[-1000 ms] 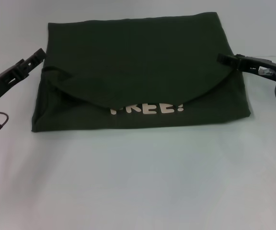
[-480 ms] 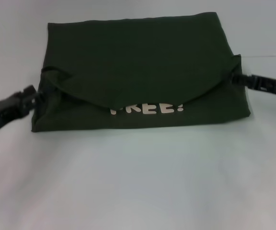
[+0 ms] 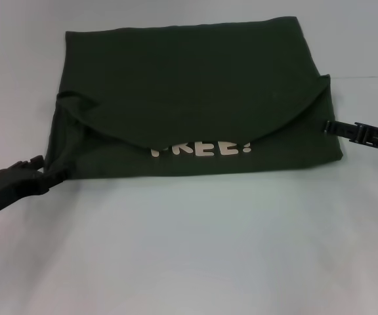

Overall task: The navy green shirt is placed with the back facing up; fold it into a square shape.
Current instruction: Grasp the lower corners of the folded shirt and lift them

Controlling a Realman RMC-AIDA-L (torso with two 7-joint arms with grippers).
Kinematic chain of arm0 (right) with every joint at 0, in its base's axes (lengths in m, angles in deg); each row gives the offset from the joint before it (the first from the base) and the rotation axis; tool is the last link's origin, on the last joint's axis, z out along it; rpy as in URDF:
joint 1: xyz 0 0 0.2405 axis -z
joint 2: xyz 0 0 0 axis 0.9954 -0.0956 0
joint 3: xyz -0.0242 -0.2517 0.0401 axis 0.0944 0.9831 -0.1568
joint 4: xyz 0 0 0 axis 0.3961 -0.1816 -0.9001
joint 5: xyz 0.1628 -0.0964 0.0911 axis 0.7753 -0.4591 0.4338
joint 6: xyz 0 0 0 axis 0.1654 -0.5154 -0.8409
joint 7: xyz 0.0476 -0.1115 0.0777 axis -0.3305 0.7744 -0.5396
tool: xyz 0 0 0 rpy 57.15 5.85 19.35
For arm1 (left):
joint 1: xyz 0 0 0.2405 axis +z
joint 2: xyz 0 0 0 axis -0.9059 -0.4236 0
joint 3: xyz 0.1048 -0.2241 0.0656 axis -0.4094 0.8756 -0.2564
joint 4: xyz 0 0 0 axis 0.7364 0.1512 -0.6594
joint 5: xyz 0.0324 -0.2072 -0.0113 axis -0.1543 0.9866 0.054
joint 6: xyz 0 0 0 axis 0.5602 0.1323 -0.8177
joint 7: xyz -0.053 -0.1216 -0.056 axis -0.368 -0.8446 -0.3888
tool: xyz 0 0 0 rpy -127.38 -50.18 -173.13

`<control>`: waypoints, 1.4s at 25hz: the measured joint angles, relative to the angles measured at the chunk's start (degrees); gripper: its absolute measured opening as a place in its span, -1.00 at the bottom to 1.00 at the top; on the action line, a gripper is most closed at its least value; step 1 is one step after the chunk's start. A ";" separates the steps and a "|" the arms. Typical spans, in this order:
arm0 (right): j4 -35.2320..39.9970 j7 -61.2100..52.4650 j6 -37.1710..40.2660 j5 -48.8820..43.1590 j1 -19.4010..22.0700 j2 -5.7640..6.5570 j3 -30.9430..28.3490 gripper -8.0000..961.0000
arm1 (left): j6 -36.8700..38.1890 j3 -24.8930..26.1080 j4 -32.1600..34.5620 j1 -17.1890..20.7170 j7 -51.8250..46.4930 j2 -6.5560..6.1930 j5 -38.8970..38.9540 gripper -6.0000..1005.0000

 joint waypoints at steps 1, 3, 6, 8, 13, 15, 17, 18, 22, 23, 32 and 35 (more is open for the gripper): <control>-0.06 -0.02 -0.12 0.03 0.00 -0.07 -0.09 0.45 | -0.96 -0.23 -0.07 -0.13 0.66 0.21 -0.01 0.71; -0.16 -0.07 -0.35 0.06 0.01 -0.21 -0.13 0.45 | -3.65 -0.63 -0.25 -0.59 3.17 0.95 -0.04 0.69; -0.22 -0.38 -0.38 0.07 0.03 -0.27 -0.16 0.45 | -6.17 -0.89 -0.35 -0.92 5.29 1.61 -0.04 0.67; -0.22 -0.52 -0.39 0.07 0.04 -0.27 -0.20 0.45 | -8.29 -0.99 -0.68 -1.32 6.66 1.89 -0.04 0.66; -0.27 -0.64 -0.87 0.07 0.06 -0.36 -0.23 0.45 | -10.73 -1.06 -2.34 -2.50 8.30 1.94 0.14 0.62; -0.26 -0.64 -1.30 0.08 0.06 -0.44 -0.24 0.45 | -11.05 -1.10 -2.57 -2.82 8.69 1.89 0.03 0.61; -0.26 -0.64 -1.58 0.08 0.06 -0.45 -0.23 0.45 | -11.39 -1.26 -2.79 -3.02 9.14 1.90 -0.03 0.59; -0.26 -0.65 -1.66 0.08 0.07 -0.45 -0.23 0.45 | -11.51 -1.50 -2.92 -3.07 9.31 1.92 -0.04 0.58; -0.26 -0.64 -1.88 0.07 0.15 -0.45 -0.22 0.45 | -11.57 -3.04 -3.12 -2.95 9.39 1.95 -0.07 0.55; -0.28 -0.65 -1.96 0.08 0.16 -0.45 -0.23 0.44 | -11.57 -3.37 -3.12 -2.89 9.37 1.93 -0.07 0.55; -0.34 -0.65 -2.43 0.07 0.15 -0.49 -0.22 0.44 | -11.06 -4.10 -3.11 -2.26 9.28 1.96 -0.13 0.48; -0.39 -0.64 -2.53 0.08 0.15 -0.52 -0.22 0.44 | -11.21 -4.07 -3.00 -2.17 9.22 1.98 -0.14 0.46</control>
